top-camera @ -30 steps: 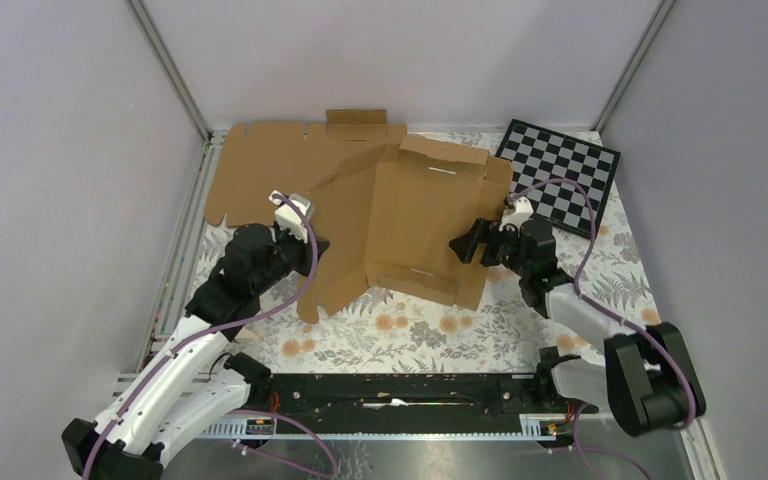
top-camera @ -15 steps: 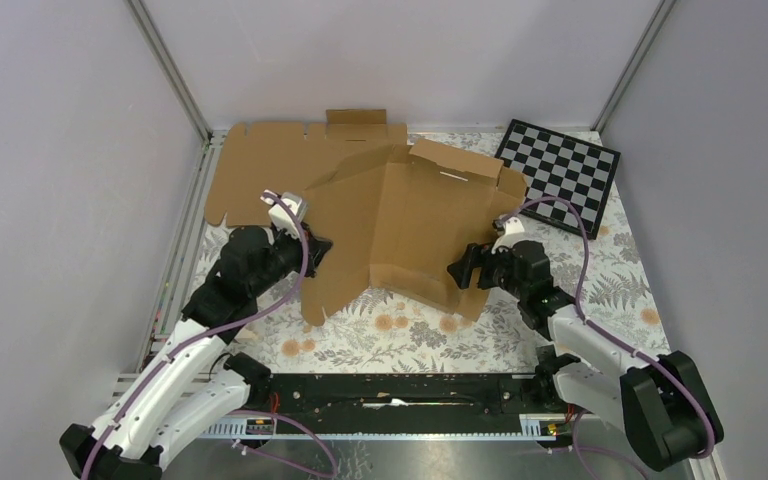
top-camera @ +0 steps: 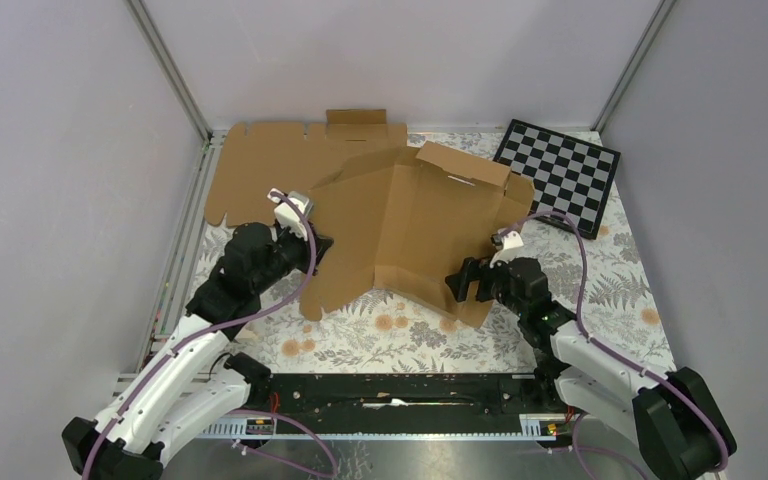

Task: Fold the paper box

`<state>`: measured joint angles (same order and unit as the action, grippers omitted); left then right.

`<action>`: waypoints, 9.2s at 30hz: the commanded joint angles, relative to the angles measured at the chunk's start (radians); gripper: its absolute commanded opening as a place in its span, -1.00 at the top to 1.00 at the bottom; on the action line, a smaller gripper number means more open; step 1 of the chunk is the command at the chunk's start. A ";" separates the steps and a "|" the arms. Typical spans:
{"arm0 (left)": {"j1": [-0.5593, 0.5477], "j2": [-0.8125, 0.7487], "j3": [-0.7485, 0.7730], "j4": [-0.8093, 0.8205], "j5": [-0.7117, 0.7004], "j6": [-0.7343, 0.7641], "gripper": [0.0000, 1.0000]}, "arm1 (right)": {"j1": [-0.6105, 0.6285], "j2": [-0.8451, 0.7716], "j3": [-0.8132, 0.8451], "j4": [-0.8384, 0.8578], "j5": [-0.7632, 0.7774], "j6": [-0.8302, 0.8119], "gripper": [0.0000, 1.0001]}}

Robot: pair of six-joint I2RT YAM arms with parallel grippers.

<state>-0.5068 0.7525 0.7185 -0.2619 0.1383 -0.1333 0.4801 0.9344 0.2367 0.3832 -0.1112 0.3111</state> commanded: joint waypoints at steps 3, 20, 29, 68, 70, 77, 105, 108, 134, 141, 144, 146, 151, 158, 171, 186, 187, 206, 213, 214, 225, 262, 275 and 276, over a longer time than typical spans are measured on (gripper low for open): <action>-0.005 -0.034 0.002 0.066 0.025 0.069 1.00 | 0.009 -0.076 -0.030 0.045 0.058 0.035 -0.99; -0.006 -0.040 -0.012 0.096 0.051 0.065 1.00 | 0.009 -0.104 -0.046 -0.052 -0.043 0.118 -0.99; -0.004 -0.041 0.008 0.089 -0.064 -0.060 1.00 | 0.081 0.005 0.069 -0.192 0.039 0.065 -0.99; -0.004 -0.062 0.008 0.141 -0.078 -0.129 1.00 | 0.273 0.083 0.160 -0.229 0.074 -0.107 -0.99; -0.005 -0.061 0.017 0.139 -0.078 -0.142 1.00 | 0.290 0.075 0.150 -0.212 0.066 -0.127 -0.99; -0.004 -0.040 0.091 0.088 -0.020 -0.196 1.00 | 0.331 0.123 0.166 -0.202 0.117 -0.141 -0.99; -0.004 0.004 0.116 0.020 0.130 -0.144 1.00 | 0.308 0.188 0.222 -0.127 0.303 0.088 -0.99; -0.004 0.005 0.121 0.003 0.127 -0.131 1.00 | 0.308 0.195 0.221 -0.127 0.286 0.092 -0.99; -0.004 0.031 0.146 -0.114 0.097 0.059 1.00 | 0.292 0.146 0.151 -0.291 0.273 0.263 -0.99; -0.004 0.034 0.144 -0.114 0.095 0.067 1.00 | 0.292 0.130 0.133 -0.332 0.281 0.270 -0.99; -0.004 0.031 0.140 -0.110 0.098 0.075 1.00 | 0.293 0.104 0.138 -0.390 0.338 0.279 -0.99; -0.005 0.032 0.135 -0.104 0.094 0.081 1.00 | 0.292 0.088 0.154 -0.468 0.437 0.309 -0.99; -0.004 0.046 0.136 -0.103 0.072 0.092 1.00 | 0.292 0.041 0.196 -0.605 0.629 0.322 -0.99; -0.004 0.047 0.140 -0.106 0.056 0.110 1.00 | 0.270 -0.016 0.254 -0.701 0.721 0.323 -0.99; -0.006 0.037 0.133 -0.114 0.032 0.118 1.00 | 0.035 -0.077 0.351 -0.676 0.408 0.169 -0.99; -0.006 0.001 0.114 -0.114 0.035 0.126 1.00 | -0.144 0.055 0.227 -0.397 0.147 0.143 -0.99; -0.005 -0.004 0.110 -0.113 0.041 0.126 1.00 | -0.144 0.084 0.234 -0.395 0.135 0.126 -0.99; -0.007 -0.022 0.048 0.003 0.060 0.001 1.00 | -0.144 0.124 0.261 -0.254 -0.126 0.020 -0.24; -0.007 -0.022 0.018 0.042 0.012 -0.058 1.00 | -0.144 0.052 0.229 -0.231 -0.101 0.004 0.55; -0.006 -0.025 0.013 0.047 0.004 -0.065 0.98 | -0.143 0.043 0.226 -0.231 -0.101 -0.003 0.68; -0.006 -0.046 -0.006 0.105 -0.012 -0.130 0.16 | -0.144 -0.051 0.198 -0.250 -0.102 -0.075 1.00; -0.004 -0.028 0.148 0.024 0.050 -0.041 1.00 | -0.138 -0.066 0.184 -0.218 -0.169 -0.041 -0.41; -0.004 -0.101 0.067 0.092 0.108 -0.068 1.00 | 0.014 0.145 0.218 -0.231 -0.027 -0.021 -0.73; -0.004 -0.108 0.056 0.111 0.111 -0.081 1.00 | 0.023 0.143 0.223 -0.231 -0.013 -0.013 -0.68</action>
<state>-0.5102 0.6758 0.8024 -0.2707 0.2054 -0.1848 0.4450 1.0817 0.4149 0.1402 -0.2142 0.2859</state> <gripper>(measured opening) 0.018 0.870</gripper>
